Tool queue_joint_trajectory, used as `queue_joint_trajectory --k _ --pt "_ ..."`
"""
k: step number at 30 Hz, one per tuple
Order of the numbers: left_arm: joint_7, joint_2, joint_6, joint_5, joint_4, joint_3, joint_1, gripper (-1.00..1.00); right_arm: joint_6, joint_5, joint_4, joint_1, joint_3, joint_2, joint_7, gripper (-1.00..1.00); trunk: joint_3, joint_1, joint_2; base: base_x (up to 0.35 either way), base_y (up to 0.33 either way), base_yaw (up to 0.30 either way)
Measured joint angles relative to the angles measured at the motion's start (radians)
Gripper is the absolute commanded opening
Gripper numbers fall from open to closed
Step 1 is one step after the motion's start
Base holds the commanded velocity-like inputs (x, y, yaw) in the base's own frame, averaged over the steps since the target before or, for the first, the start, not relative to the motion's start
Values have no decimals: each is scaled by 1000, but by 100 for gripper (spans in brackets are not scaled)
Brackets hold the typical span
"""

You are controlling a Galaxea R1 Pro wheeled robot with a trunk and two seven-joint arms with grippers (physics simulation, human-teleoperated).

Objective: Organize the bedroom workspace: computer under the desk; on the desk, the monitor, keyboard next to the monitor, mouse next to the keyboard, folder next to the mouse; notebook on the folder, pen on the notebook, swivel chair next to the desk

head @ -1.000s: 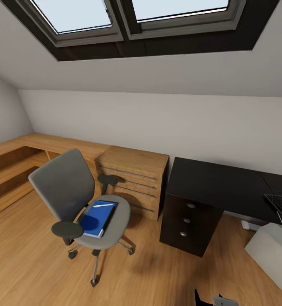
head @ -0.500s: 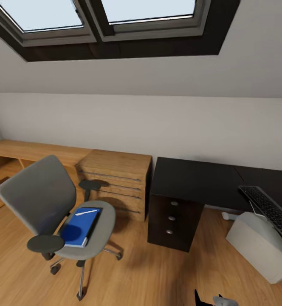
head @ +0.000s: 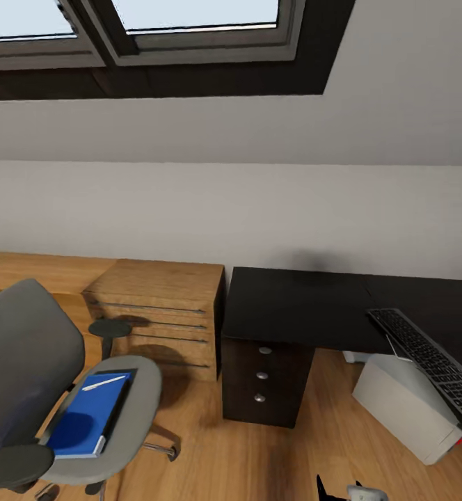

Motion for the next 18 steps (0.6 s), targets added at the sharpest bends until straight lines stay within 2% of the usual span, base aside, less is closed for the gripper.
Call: queue_joint_trajectory --k 6,18 --pt "0 0 0 0 0 0 0 100 1 0 0 0 0 0 0 100 8 0 0 246 0 -186" --pt "0 0 0 0 0 0 0 100 1 0 0 0 0 0 0 100 23 1 0 17 0 -190"
